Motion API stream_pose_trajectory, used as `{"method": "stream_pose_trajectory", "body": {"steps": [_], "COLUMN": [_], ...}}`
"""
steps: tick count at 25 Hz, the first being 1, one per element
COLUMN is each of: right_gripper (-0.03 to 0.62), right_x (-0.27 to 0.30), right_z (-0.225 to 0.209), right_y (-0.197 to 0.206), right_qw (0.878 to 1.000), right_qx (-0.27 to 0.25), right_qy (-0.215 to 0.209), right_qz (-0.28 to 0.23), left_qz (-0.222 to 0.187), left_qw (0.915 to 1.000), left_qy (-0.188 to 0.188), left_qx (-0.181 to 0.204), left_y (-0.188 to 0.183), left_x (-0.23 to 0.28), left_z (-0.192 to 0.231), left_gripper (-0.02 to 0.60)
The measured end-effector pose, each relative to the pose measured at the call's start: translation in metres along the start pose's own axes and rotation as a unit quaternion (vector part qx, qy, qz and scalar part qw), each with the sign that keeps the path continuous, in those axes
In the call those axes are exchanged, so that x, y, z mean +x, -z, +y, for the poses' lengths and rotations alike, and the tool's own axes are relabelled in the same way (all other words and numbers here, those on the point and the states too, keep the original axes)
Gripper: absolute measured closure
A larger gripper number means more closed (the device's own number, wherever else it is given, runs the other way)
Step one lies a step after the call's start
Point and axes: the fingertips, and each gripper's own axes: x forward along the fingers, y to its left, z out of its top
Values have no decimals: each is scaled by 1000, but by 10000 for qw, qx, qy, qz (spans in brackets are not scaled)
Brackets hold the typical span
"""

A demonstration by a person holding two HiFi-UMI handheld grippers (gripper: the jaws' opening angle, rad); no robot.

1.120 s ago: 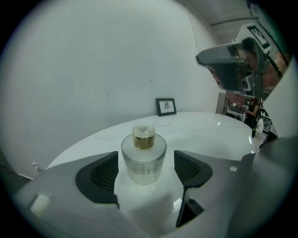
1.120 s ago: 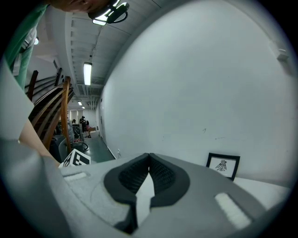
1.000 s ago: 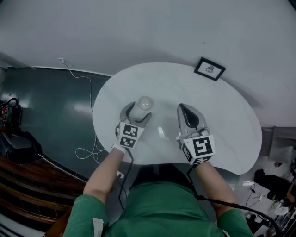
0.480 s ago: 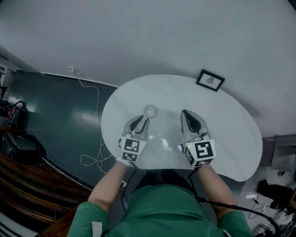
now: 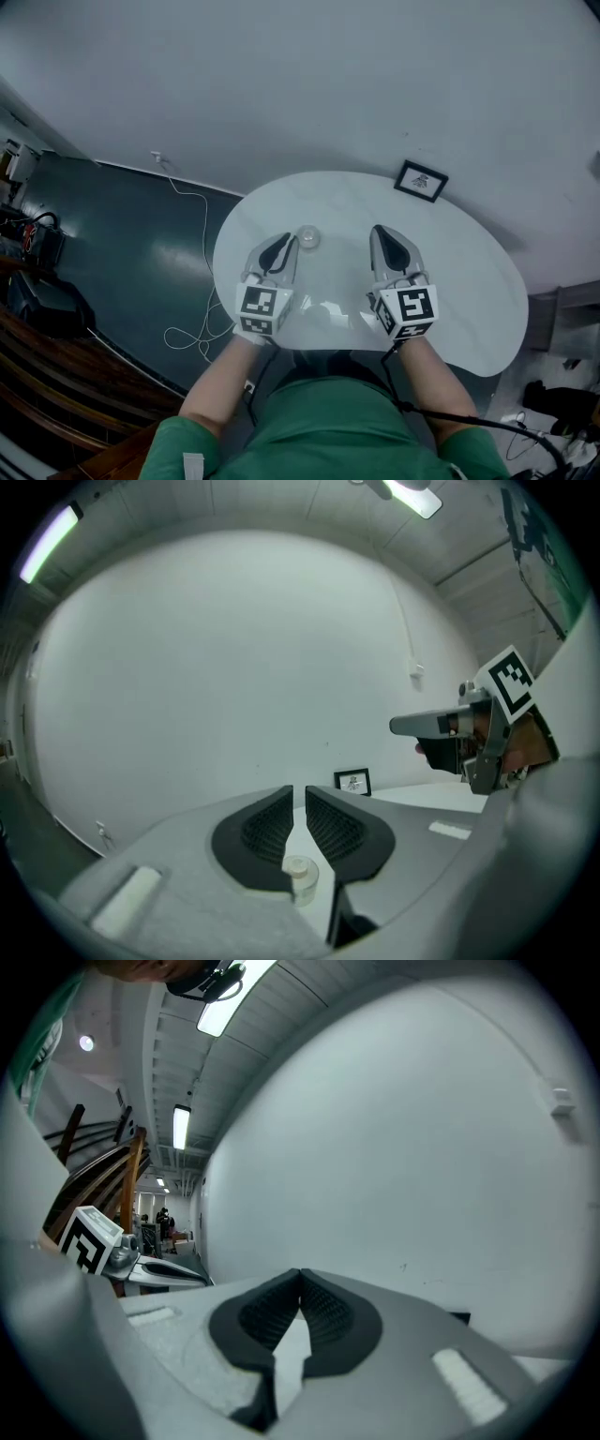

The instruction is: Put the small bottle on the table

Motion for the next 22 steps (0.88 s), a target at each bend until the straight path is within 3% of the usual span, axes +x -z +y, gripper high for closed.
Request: {"method": "stream_pose_trajectory", "body": {"steps": [12, 22], "right_gripper": [592, 592], "right_x": [-11, -15], "right_z": [7, 7], "right_y": [-37, -46], "right_qw": [9994, 9988], "right_qx": [18, -2], "right_qy": [24, -81], "right_qz": [-348, -486], "left_qz": [-514, -714], "left_qw": [9985, 9971], "left_qy": [-75, -248], "left_qx": [-169, 17], "left_y": [-58, -77], "left_x": [-20, -23], "left_z": [7, 13], "left_gripper": [532, 532]}}
